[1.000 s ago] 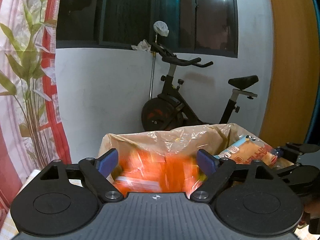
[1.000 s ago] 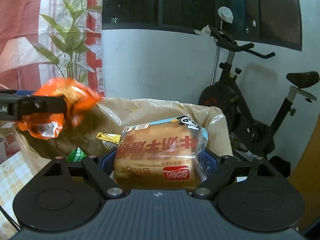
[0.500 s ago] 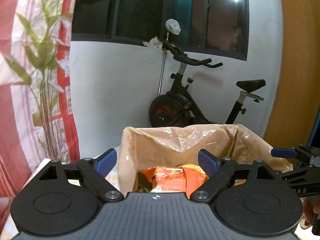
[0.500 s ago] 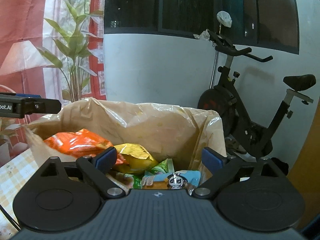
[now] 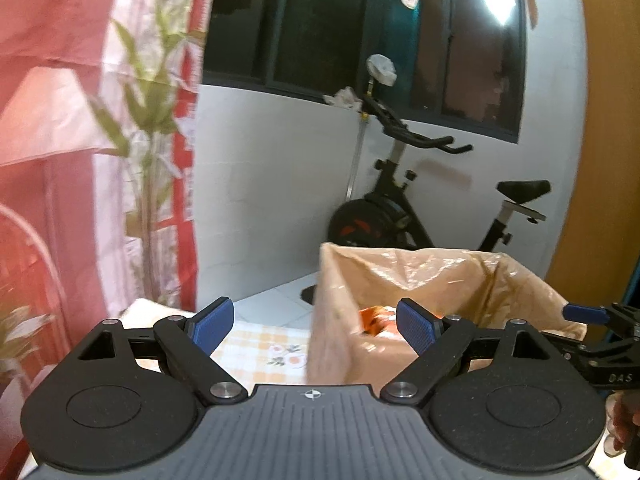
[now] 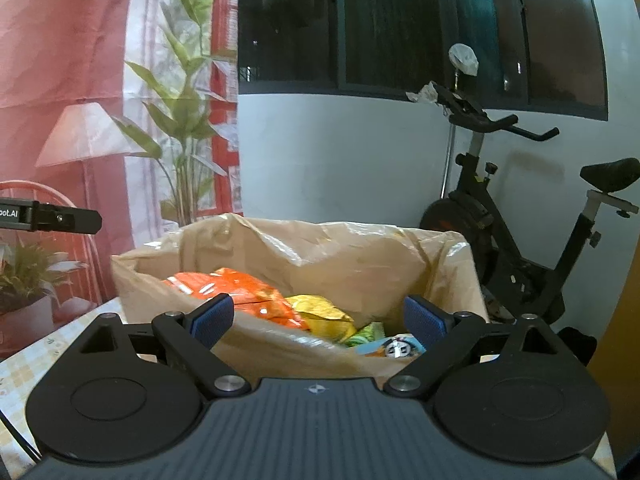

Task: Organize snacks
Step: 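Move both open tools back to the snack pile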

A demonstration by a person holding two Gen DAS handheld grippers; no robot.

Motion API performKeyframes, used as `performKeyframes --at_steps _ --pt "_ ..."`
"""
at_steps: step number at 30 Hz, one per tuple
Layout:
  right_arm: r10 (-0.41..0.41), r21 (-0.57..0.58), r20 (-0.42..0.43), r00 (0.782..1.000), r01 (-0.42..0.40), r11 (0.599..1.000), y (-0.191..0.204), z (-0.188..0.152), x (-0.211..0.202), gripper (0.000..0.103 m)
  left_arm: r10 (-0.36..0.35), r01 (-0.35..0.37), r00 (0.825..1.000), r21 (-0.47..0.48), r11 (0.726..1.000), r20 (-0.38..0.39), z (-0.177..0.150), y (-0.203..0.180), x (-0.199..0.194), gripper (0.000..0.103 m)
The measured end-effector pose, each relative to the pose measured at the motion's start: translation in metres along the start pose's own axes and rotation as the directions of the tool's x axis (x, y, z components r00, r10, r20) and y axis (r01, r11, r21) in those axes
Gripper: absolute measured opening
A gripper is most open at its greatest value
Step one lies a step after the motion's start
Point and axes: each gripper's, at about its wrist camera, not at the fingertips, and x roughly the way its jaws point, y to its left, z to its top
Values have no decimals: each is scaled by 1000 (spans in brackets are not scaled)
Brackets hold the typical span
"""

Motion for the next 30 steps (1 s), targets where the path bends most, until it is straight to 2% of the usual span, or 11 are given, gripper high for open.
performKeyframes --at_steps 6,17,25,30 --pt "13 -31 12 1000 -13 999 17 -14 -9 94 40 -40 999 -32 999 -15 -19 10 -13 90" --pt "-18 -68 37 999 20 997 33 -47 -28 94 45 -48 998 -45 998 -53 -59 9 -19 90" --pt "-13 -74 -11 1000 12 997 32 -76 -31 94 70 -74 993 -40 996 -95 -80 10 -17 90" --pt "-27 -72 -57 998 23 997 23 -99 -26 94 88 -92 991 -36 995 -96 -90 9 -20 90"
